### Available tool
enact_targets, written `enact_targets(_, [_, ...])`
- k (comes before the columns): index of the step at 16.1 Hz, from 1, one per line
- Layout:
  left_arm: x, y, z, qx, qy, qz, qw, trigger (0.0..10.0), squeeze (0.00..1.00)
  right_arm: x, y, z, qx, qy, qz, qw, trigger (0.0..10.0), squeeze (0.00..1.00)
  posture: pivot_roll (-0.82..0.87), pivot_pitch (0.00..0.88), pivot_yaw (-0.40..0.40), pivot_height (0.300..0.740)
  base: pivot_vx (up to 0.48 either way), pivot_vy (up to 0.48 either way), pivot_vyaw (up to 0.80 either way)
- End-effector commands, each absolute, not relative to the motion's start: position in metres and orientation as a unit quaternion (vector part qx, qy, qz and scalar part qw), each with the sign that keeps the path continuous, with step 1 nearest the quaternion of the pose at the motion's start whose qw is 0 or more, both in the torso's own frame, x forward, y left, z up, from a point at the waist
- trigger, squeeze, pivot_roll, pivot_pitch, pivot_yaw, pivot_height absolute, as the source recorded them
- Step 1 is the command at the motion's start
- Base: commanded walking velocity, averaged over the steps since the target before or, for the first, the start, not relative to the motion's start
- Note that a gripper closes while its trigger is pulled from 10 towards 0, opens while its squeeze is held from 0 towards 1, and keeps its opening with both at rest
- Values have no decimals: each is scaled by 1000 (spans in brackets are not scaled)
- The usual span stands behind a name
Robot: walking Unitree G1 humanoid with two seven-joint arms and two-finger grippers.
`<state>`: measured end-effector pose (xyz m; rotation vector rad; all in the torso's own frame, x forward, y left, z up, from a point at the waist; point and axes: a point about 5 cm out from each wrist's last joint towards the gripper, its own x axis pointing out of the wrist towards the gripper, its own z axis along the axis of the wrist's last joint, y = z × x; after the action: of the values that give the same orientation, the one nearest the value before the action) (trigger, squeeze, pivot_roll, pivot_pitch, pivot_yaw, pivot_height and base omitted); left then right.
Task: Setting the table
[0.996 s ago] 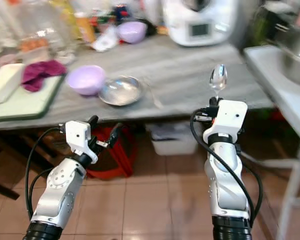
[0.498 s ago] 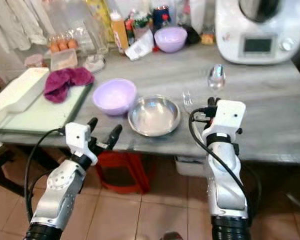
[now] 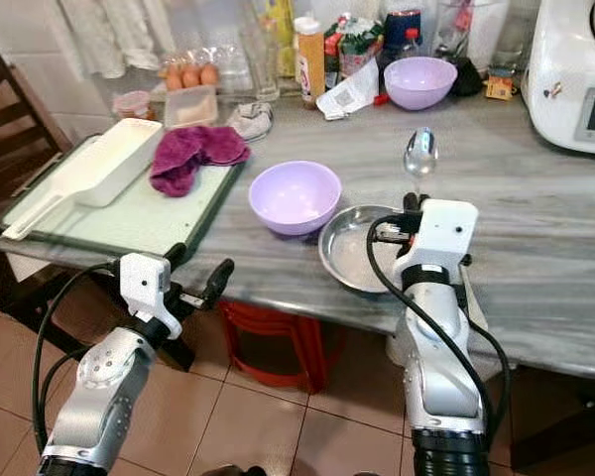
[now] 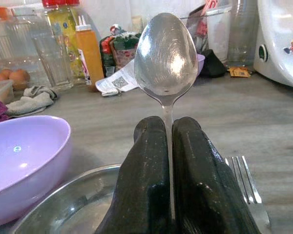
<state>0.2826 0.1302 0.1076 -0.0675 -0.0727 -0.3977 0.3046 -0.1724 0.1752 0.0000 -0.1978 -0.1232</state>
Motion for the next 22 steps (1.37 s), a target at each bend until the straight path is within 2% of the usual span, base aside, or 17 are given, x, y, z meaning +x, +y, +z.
enact_targets(1, [282,132,110,-27,-37,-199,979,10000,0,303,-170,182,0,-113,-58,992,10000,0,-207,108,103,740,0,-334,0])
enact_targets(11, [280,129,108,-23,-30,-210,977,10000,0,303,-173,182,-1,-110,-64,992,10000,0,-211,114,106,740,0,-463,0])
enact_targets(17, [280,140,112,-27,-40,-201,978,10000,0,303,-171,179,14,-100,-63,993,10000,0,-203,115,106,740,0,0,0])
enact_targets(22, [272,143,114,2,-39,-272,962,10000,0,302,-173,167,27,-51,-62,996,10000,0,-202,117,99,740,0,0,0])
